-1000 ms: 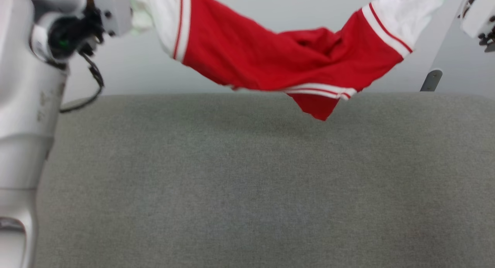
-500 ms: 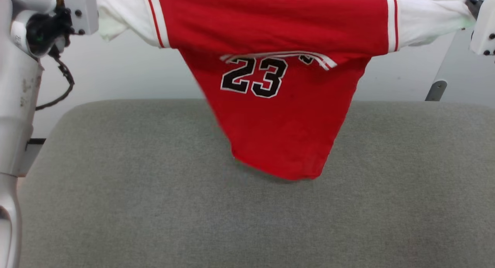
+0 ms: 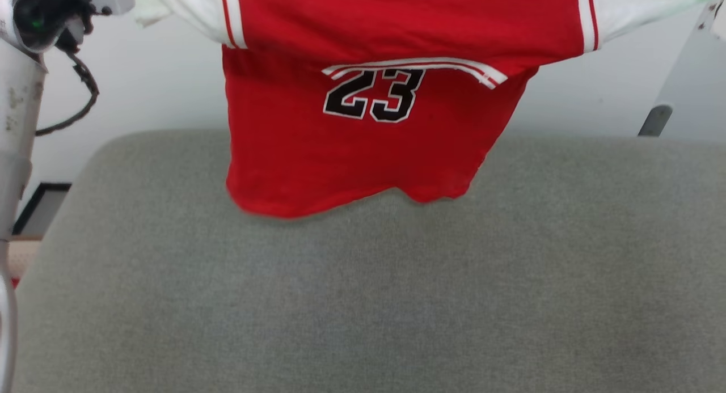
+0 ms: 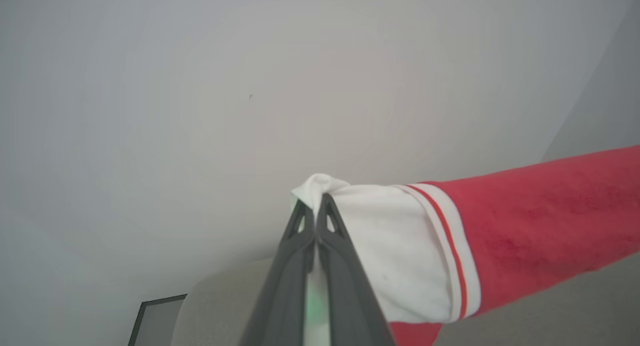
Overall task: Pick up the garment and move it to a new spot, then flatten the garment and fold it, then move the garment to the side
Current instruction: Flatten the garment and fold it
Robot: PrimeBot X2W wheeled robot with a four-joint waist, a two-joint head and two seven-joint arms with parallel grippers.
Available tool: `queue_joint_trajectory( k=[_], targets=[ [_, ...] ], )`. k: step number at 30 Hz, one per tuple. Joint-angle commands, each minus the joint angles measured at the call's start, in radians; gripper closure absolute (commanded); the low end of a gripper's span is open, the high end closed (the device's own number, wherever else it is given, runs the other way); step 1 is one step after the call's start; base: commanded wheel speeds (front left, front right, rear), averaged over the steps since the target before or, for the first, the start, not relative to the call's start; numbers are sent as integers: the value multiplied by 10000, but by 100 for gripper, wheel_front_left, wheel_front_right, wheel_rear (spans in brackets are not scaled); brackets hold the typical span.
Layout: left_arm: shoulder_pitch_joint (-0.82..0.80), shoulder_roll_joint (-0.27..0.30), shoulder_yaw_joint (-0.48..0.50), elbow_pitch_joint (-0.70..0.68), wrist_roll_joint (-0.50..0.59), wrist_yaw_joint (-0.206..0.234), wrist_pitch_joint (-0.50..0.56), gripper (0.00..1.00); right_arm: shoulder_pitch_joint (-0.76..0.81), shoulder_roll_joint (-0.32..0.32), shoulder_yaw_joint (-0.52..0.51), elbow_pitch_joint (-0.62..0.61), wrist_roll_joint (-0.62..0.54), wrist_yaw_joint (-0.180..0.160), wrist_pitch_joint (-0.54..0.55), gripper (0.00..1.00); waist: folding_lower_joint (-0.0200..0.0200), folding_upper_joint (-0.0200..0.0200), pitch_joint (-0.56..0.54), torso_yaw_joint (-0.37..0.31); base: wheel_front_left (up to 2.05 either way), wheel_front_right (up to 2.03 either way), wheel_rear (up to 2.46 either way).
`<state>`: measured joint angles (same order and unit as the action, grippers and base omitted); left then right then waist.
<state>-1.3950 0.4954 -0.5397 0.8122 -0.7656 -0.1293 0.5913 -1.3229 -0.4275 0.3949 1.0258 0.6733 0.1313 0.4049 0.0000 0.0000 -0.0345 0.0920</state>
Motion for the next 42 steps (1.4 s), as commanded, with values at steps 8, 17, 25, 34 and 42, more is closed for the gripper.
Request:
queue_joint_trajectory(
  k=[8, 17, 25, 34, 42],
  targets=[
    [-1000, -84, 50, -541, 139, -9, -1336, 100, -1419, -153, -82, -163, -680, -10, -1326, 100, 0, 0, 2682, 33, 0, 0, 0],
    [-2787, -994, 384, 199, 915, 256, -5339, 100, -3484, 281, -704, 881, -3495, -10, -6056, 100, 0, 0, 5187, 208, 0, 0, 0],
    [-3859, -1518, 537, 466, 599, 5, -7869, 100, -4397, 420, -1555, 107, -5805, -10, -6695, 100, 0, 0, 7011, 770, 0, 0, 0],
    [-2316, -1491, -116, 277, -222, 2, -8556, 100, -2628, 759, -1715, -859, -6303, -10, -6692, 100, 0, 0, 7208, 1139, 0, 0, 0],
    [-854, -1431, -1232, 322, -1527, 1, -7551, 100, -1395, 368, -1068, -455, -4530, -10, -6373, 100, 0, 0, 6108, 1384, 0, 0, 0]
  ],
)
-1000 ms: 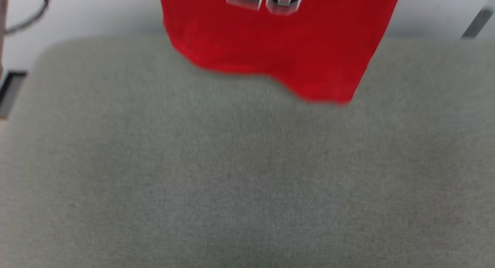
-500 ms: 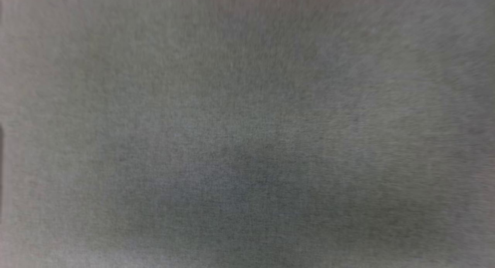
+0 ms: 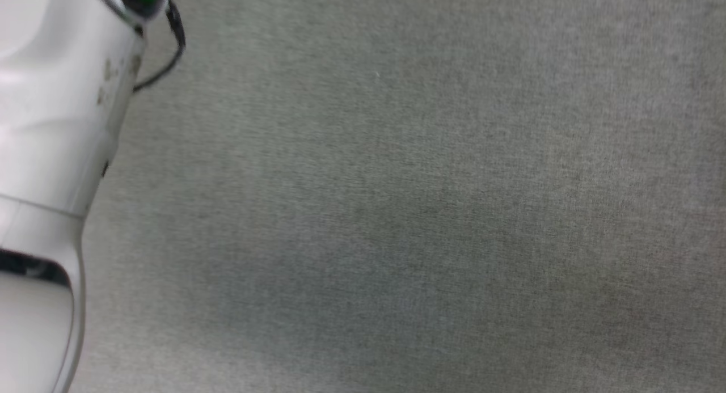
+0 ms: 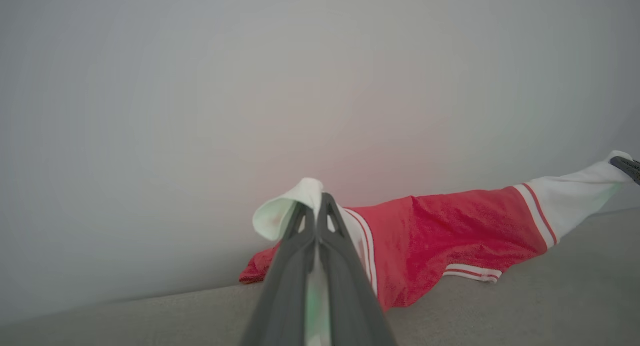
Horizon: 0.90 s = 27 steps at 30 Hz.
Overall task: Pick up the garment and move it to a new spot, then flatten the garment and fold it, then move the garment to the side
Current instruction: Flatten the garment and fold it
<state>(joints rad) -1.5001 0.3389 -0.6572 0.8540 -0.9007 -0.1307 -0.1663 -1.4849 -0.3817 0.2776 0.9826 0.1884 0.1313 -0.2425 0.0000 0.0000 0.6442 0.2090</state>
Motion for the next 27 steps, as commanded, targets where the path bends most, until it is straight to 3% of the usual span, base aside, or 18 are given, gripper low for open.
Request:
queue_joint_trajectory(
  k=[1, 8, 9, 19, 22, 27],
  targets=[
    [366, 215, -100, -94, -380, 16, 173, 100, 375, -214, 195, -46, 589, -10, 268, 100, 0, 0, -850, 233, 0, 0, 0],
    [1611, 821, -752, -509, -1109, 14, 876, 100, 1960, -955, 738, -606, 2680, -10, 1683, 100, 0, 0, -2249, 206, 0, 0, 0],
    [2098, 1081, -1003, -653, -1220, 15, 1053, 100, 2757, -1237, 992, -1007, 3470, -10, 2320, 100, 0, 0, -2746, 157, 0, 0, 0],
    [4841, 2143, -1809, -1645, -1584, 19, 1453, 100, 6824, -2625, 1834, -3552, 6279, -10, 4643, 100, 0, 0, -4662, -212, 0, 0, 0],
    [5903, 2581, -1968, -2305, -1773, 223, 1676, 100, 8170, -3065, 1949, -4406, 6871, -10, 5141, 100, 0, 0, -5133, -330, 0, 0, 0],
    [7752, 3482, -1993, -3993, -2170, 923, 1758, 100, 10205, -3731, 1817, -5635, 7751, -10, 6109, 100, 0, 0, -5665, -485, 0, 0, 0]
  ],
)
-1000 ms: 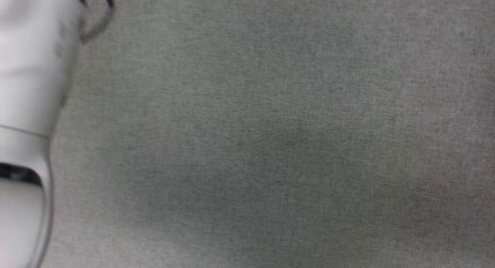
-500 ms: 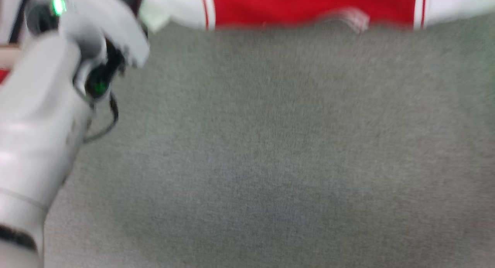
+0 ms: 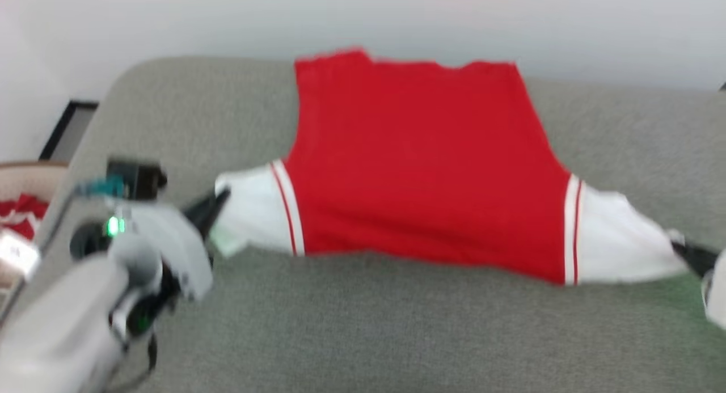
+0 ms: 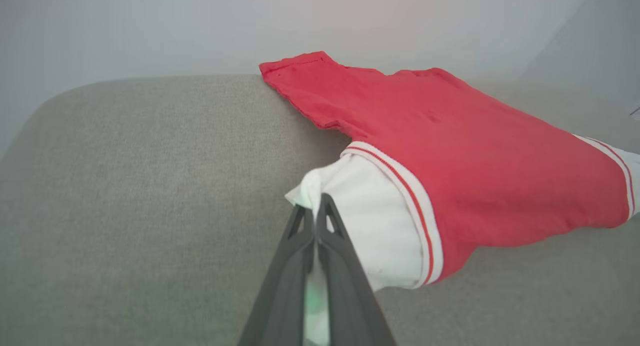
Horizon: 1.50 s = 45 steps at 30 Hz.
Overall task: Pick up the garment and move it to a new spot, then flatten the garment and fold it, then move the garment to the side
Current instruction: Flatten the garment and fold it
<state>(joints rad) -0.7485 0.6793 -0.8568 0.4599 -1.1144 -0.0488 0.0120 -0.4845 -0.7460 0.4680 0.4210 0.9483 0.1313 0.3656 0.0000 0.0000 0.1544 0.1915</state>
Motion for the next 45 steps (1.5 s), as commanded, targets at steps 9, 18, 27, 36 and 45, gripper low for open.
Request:
queue_joint_trajectory(
  k=[9, 18, 27, 36, 45],
  targets=[
    [2898, 1894, 21, -3411, -576, 1776, 26, 100, 3550, -584, -1276, -1944, 769, -10, 1297, 100, 0, 0, -1058, -267, 0, 0, 0],
    [4139, 2505, -11, -4612, -559, 2674, -527, 100, 5643, 167, -2990, -3282, -24, -10, 1991, 100, 0, 0, -860, -178, 0, 0, 0],
    [4371, 1697, -301, -3750, -317, 2579, -1127, 100, 5800, 1464, -3830, -3563, -1492, -10, 2730, 100, 0, 0, -496, -154, 0, 0, 0],
    [4008, 1015, -381, -2805, -88, 2249, -1548, 100, 5202, 2242, -3601, -2490, -2452, -12, 2809, 95, 0, 0, -295, -83, 0, 0, 0],
    [3866, 770, -437, -2451, -66, 2054, -1622, 100, 4706, 2025, -3288, -1685, -2552, -84, 2868, 0, 0, 0, -243, -88, 0, 0, 0]
  ],
)
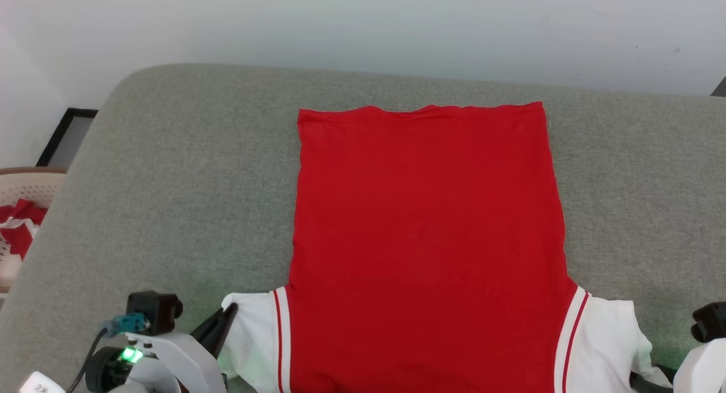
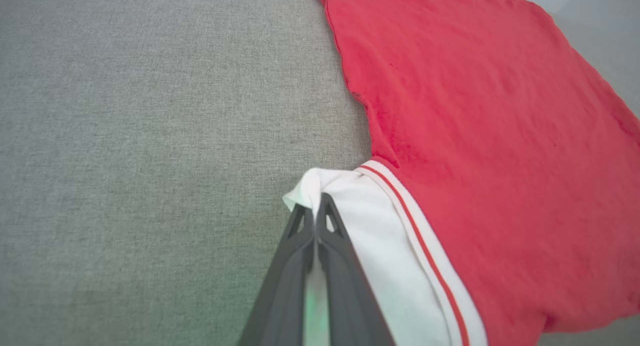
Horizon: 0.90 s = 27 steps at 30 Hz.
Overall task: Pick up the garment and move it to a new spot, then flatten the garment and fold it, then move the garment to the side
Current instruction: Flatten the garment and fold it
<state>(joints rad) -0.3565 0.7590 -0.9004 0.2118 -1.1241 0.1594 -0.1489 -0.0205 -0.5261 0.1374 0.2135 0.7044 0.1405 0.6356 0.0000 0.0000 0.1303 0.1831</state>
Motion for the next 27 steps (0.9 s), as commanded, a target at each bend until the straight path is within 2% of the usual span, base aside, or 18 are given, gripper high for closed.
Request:
queue_joint_trajectory(
  k=[1, 5, 8, 12, 16, 21, 27],
  targets=[
    [-51, -40, 9, 50, 30, -36, -45, 100, 58, -262, 2, 318, -88, -178, 261, 0, 0, 0, -3, -6, 0, 0, 0],
    [26, -80, 42, 42, -14, -19, -131, 100, 7, -558, -320, -383, 137, -152, 890, 0, 0, 0, -10, -24, 0, 0, 0],
    [54, -117, 55, -43, 18, 13, -235, 100, -176, -749, -749, -1356, 267, -102, 1362, 0, 0, 0, -23, 4, 0, 0, 0],
    [-26, -204, 35, -202, 105, 63, -311, 100, -990, -790, -1454, -2382, -199, -102, 1290, 0, 0, 0, 56, 149, 0, 0, 0],
    [-239, -345, -37, -317, 239, 65, -293, 100, -2133, -669, -1519, -2587, -733, -102, 1021, 0, 0, 0, 239, 376, 0, 0, 0],
    [-777, -754, -225, -390, 519, -158, -139, 100, -4360, -359, -1148, -1287, -1498, -102, 483, 0, 0, 0, 692, 1081, 0, 0, 0],
    [-1587, -1523, -524, -76, 850, -637, -51, 100, -6722, -187, -698, 1461, -2190, -102, 292, 0, 0, 0, 1325, 2165, 0, 0, 0]
  ],
)
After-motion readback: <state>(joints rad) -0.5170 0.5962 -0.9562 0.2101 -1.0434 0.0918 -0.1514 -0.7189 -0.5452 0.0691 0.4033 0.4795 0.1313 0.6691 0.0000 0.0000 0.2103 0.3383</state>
